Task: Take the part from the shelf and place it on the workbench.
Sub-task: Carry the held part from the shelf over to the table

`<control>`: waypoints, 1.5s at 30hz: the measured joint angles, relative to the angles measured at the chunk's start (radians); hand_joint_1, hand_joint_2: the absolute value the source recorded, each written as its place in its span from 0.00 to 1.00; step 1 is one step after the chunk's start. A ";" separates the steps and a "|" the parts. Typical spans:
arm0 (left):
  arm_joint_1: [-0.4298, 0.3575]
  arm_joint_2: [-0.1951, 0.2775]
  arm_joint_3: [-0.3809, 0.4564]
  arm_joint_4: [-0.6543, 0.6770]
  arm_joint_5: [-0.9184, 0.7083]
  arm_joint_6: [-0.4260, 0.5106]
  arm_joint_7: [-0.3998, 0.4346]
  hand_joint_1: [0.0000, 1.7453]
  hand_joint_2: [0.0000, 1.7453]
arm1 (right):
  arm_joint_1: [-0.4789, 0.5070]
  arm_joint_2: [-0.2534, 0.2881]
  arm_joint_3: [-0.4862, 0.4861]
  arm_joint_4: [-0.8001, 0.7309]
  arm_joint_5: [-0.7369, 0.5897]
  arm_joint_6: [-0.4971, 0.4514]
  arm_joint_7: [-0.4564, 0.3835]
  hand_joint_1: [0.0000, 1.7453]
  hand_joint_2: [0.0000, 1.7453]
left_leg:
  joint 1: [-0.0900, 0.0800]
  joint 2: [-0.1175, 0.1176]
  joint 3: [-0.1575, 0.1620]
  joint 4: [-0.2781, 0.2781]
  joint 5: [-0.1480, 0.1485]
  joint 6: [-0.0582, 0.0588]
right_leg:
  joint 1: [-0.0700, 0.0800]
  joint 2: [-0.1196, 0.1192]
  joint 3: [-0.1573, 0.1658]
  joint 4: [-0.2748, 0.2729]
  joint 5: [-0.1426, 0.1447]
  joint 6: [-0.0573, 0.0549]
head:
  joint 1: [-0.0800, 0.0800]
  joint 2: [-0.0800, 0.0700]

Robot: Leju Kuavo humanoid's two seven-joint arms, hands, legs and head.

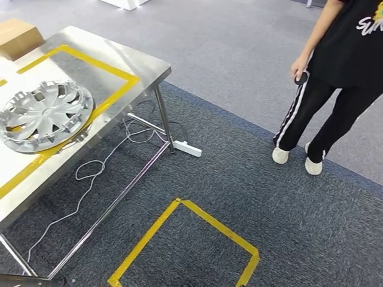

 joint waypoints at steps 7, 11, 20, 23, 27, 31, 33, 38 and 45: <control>-0.002 0.004 -0.002 -0.001 0.000 0.000 0.000 1.00 1.00 | -0.004 0.000 -0.006 0.000 0.000 0.000 0.000 0.00 0.00 | -0.035 0.080 0.164 -0.281 0.107 0.043 | 0.017 -0.092 0.009 -0.003 -0.007 0.001 | 0.001 0.000; 0.000 0.004 -0.002 -0.001 0.001 0.000 0.000 1.00 1.00 | -0.007 0.000 -0.010 0.000 0.001 0.000 0.000 0.00 0.00 | -0.024 0.035 0.166 -0.299 0.119 0.055 | 0.018 -0.069 -0.001 0.028 -0.035 0.020 | 0.003 0.000; -0.005 -0.001 -0.011 -0.002 0.001 -0.002 0.000 1.00 1.00 | 0.002 0.000 -0.011 0.000 0.001 0.000 0.001 0.00 0.00 | -0.007 -0.076 0.163 -0.287 0.119 0.046 | -0.004 0.065 -0.033 0.068 -0.013 0.044 | 0.008 0.000; -0.006 0.001 -0.011 -0.002 0.002 -0.007 -0.002 1.00 1.00 | 0.003 0.001 -0.015 0.000 0.004 0.000 0.003 0.00 0.00 | -0.005 -0.114 0.143 -0.276 0.126 0.031 | -0.009 0.086 0.000 0.007 -0.007 0.031 | 0.007 0.000; -0.008 0.000 -0.011 -0.002 0.014 -0.013 -0.002 1.00 1.00 | 0.005 0.002 -0.021 0.001 0.010 0.001 0.003 0.00 0.00 | -0.008 -0.055 0.103 -0.208 0.084 0.014 | -0.009 0.033 -0.001 0.009 -0.003 0.003 | 0.000 0.000; -0.011 -0.003 -0.015 -0.002 0.026 -0.020 -0.003 1.00 1.00 | 0.013 0.002 -0.026 0.001 0.015 0.001 0.005 0.00 0.00 | -0.005 -0.002 0.001 0.011 -0.007 0.005 | -0.005 -0.022 -0.005 0.008 -0.003 -0.006 | -0.003 0.000; -0.011 -0.005 -0.015 -0.002 0.027 -0.025 -0.003 1.00 1.00 | 0.014 0.002 -0.028 0.002 0.017 0.001 0.006 0.00 0.00 | -0.005 0.006 0.033 -0.043 0.036 0.008 | -0.004 -0.049 -0.003 0.007 -0.005 -0.006 | -0.003 0.000; -0.012 -0.006 -0.012 -0.002 0.026 -0.029 -0.003 1.00 1.00 | 0.013 0.002 -0.037 0.002 0.021 0.001 0.009 0.00 0.00 | -0.028 0.080 0.157 -0.279 0.105 0.031 | 0.005 -0.106 0.008 0.004 -0.014 0.014 | -0.003 0.000; -0.013 -0.010 -0.014 -0.003 0.022 -0.030 -0.003 1.00 1.00 | 0.017 0.002 -0.042 0.002 0.025 0.002 0.011 0.00 0.00 | -0.011 -0.007 0.162 -0.293 0.119 0.056 | 0.002 0.004 -0.095 0.224 -0.123 0.041 | 0.006 0.000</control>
